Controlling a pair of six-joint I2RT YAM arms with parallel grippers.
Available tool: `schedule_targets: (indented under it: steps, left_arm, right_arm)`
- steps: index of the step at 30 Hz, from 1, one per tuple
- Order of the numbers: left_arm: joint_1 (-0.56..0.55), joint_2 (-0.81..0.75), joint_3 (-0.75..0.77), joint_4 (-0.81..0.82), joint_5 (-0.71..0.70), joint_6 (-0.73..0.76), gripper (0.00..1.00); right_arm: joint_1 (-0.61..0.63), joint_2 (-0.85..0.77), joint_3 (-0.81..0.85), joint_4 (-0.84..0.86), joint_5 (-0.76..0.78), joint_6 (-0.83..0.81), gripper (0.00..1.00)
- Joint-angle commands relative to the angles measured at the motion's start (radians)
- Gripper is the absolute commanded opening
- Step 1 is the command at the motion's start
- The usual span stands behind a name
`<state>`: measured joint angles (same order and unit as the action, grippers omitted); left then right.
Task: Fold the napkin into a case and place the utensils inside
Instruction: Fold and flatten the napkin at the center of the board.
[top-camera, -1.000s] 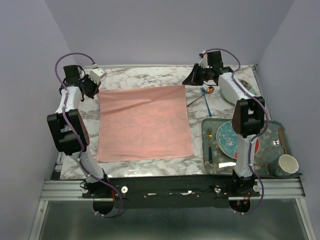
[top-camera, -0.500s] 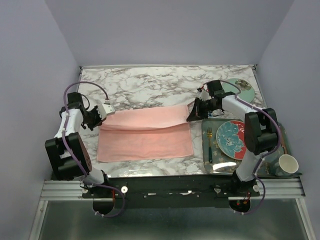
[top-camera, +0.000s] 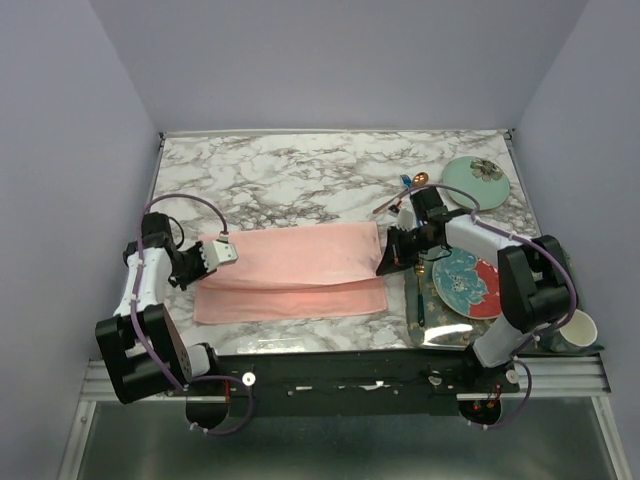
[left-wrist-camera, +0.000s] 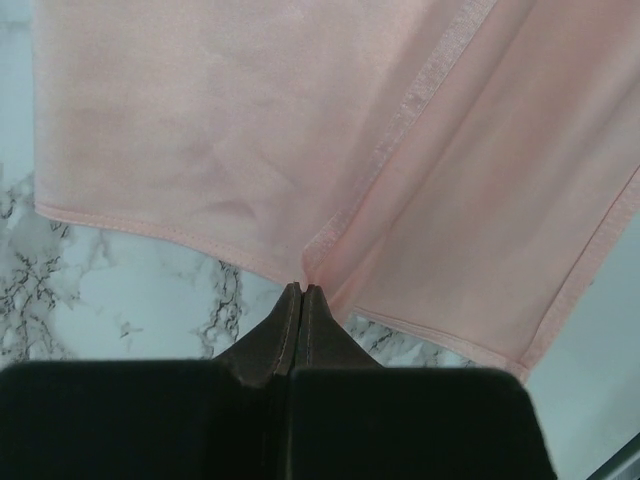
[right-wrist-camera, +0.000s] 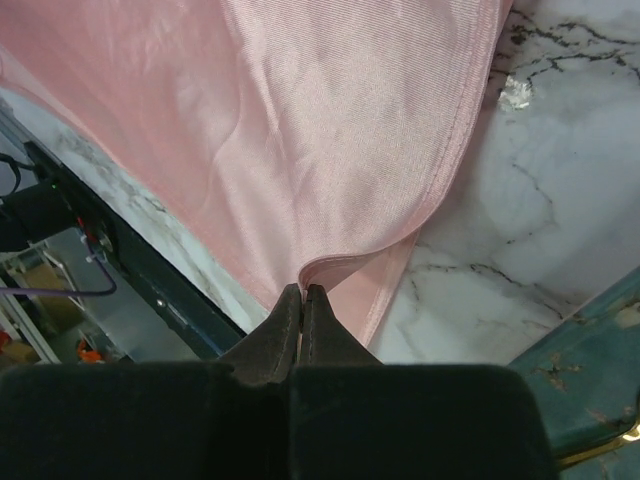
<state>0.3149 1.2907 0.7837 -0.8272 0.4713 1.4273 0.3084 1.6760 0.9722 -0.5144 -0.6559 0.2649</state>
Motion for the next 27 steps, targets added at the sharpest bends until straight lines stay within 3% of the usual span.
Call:
schedule_targets:
  steps: [1, 10, 16, 22, 26, 27]
  left_arm:
    - [0.016, -0.102, -0.018, -0.052, -0.031, 0.042, 0.00]
    - [0.021, -0.235, -0.129, -0.070, -0.074, 0.104, 0.00]
    - [0.020, -0.238, -0.190, -0.050, -0.103, 0.104, 0.00]
    - [0.019, -0.269, -0.205, -0.052, -0.103, 0.111, 0.07]
    - [0.020, -0.304, -0.164, -0.079, -0.106, 0.064, 0.32]
    - [0.021, -0.315, -0.153, -0.084, -0.111, 0.033, 0.34]
  right_arm:
    - [0.033, -0.068, -0.041, 0.013, 0.013, -0.030, 0.01]
    - [0.081, -0.058, -0.096, 0.022, 0.084, -0.041, 0.01]
    - [0.083, -0.041, -0.098, 0.013, 0.088, -0.059, 0.01]
    - [0.090, -0.056, -0.104, -0.029, 0.075, -0.078, 0.21]
    - [0.104, -0.093, -0.096, -0.070, 0.058, -0.092, 0.44]
    - [0.104, -0.104, -0.096, -0.081, 0.052, -0.098, 0.48]
